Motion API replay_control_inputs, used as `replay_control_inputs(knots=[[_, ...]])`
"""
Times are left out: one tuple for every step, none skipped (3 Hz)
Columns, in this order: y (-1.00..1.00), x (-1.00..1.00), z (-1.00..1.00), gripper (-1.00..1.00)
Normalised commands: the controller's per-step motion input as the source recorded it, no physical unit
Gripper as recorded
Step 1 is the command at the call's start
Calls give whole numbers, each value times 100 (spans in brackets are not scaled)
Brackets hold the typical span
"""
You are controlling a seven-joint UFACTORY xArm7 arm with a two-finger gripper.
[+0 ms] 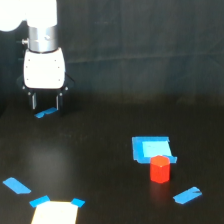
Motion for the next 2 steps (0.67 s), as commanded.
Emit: replay_control_inputs(knots=[[-36, 100, -14, 100], [-60, 100, 6, 93]])
